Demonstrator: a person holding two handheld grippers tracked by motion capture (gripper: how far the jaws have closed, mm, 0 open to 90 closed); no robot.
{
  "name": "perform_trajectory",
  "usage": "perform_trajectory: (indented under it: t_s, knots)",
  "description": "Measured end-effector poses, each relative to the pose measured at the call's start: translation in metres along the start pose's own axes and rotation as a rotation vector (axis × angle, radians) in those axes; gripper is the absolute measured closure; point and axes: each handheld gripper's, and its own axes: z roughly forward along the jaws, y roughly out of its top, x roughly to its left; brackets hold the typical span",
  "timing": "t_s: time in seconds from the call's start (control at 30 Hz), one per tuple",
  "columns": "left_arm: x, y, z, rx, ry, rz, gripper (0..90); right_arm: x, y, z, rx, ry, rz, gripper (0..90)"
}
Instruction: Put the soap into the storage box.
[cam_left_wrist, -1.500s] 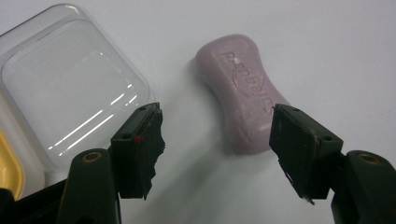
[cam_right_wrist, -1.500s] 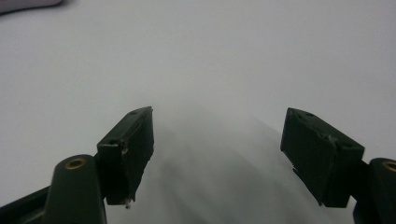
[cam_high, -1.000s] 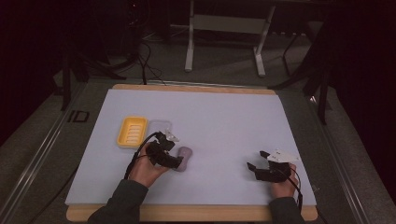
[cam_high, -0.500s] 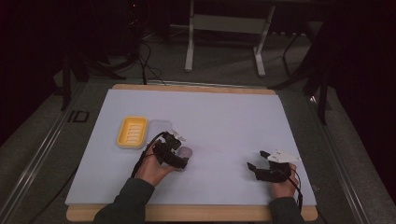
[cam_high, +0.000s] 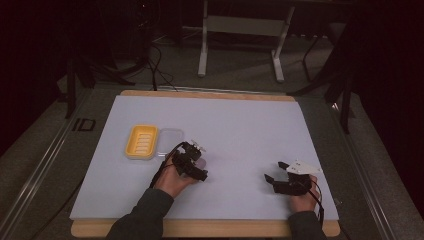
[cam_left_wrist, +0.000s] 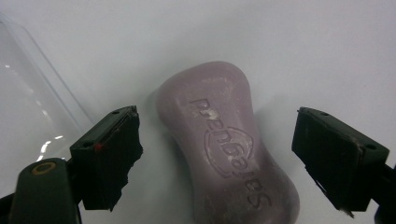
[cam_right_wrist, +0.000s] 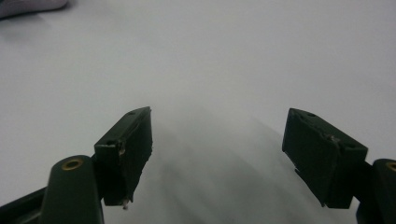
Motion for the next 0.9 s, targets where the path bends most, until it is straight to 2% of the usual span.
perform_trajectory:
  t_s: [0.17,0.27,0.4,0.53,0.7,0.73,0.8,0.9]
  knots:
    - [-0.001,0.003,0.004,0.034,0.002,0.014,21.9,0.000,0.000,0.000,0.000,0.001,0.001,23.9]
    - [0.000,0.004,0.005,0.049,0.005,0.000,30.0,0.000,0.000,0.000,0.001,0.002,0.000,23.9]
    - [0.002,0.004,0.005,0.065,-0.003,0.005,33.4,0.000,0.000,0.000,0.000,0.003,0.001,23.9]
    - [0.004,0.007,0.005,0.098,-0.019,0.031,37.5,0.000,0.000,0.000,-0.001,0.002,0.000,23.9]
    - [0.012,0.012,0.006,0.144,-0.048,0.052,37.9,0.000,0.000,0.000,0.001,0.004,-0.002,23.9]
    - [0.012,0.012,0.006,0.144,-0.048,0.052,37.9,0.000,0.000,0.000,0.001,0.004,-0.002,23.9]
    - [0.018,0.016,0.007,0.182,-0.054,0.062,37.6,0.000,0.000,0.000,0.001,0.004,-0.002,23.9]
    - [0.021,0.019,0.007,0.204,-0.051,0.060,38.2,0.000,0.000,0.000,0.001,0.005,0.000,23.9]
